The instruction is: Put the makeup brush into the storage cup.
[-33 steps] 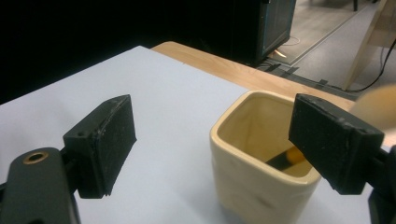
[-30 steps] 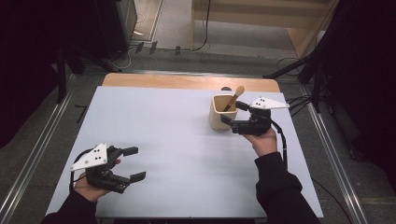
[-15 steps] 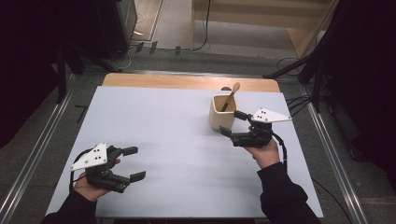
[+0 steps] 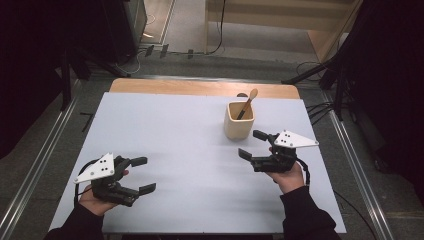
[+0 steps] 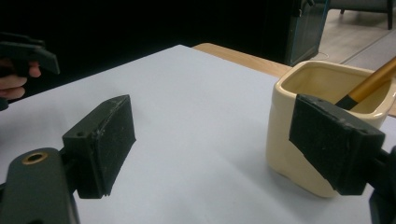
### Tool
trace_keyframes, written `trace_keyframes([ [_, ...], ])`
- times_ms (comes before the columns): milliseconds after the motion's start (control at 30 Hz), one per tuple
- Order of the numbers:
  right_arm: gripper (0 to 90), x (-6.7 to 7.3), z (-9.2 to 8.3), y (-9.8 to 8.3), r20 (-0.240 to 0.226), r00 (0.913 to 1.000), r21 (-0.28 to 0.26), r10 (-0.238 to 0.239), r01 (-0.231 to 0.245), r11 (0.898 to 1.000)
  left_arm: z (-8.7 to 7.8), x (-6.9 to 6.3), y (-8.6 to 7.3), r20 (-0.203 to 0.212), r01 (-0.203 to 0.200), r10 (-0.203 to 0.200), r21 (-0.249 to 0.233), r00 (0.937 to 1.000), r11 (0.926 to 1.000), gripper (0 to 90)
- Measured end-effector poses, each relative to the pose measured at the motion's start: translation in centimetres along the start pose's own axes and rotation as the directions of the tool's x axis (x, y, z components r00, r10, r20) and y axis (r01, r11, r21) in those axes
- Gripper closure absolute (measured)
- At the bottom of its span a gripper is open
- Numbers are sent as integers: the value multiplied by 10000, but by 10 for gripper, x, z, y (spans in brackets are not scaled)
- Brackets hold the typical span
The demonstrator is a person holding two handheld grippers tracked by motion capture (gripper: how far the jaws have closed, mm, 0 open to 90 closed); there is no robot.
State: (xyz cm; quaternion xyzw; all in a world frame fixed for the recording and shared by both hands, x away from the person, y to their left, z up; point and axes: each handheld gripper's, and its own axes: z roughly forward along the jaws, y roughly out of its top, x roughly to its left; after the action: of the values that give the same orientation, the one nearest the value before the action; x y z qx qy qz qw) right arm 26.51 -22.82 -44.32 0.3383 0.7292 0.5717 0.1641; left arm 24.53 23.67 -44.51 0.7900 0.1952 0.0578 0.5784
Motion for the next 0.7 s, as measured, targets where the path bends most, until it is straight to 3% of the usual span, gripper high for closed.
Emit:
trace_keyframes([
  [200, 153, 8, -6, -9, -326, 9992, 148, -240, 245, 9996, 0, -1, 0, -7, -67, 67, -6, 10000, 10000, 142],
  [333, 153, 10, -10, -15, -803, 9968, -18, -57, 55, 10000, 0, 0, 0, -6, -45, 45, -7, 10000, 10000, 142],
  [467, 153, 14, -17, -20, -836, 9959, 76, -337, 344, 9994, -1, 0, 0, -63, -41, 41, -49, 10000, 10000, 142],
  [700, 154, 17, -31, -26, -728, 9963, -8, -454, 455, 9990, -1, 0, 0, -139, 5, -7, -119, 9999, 9999, 142],
])
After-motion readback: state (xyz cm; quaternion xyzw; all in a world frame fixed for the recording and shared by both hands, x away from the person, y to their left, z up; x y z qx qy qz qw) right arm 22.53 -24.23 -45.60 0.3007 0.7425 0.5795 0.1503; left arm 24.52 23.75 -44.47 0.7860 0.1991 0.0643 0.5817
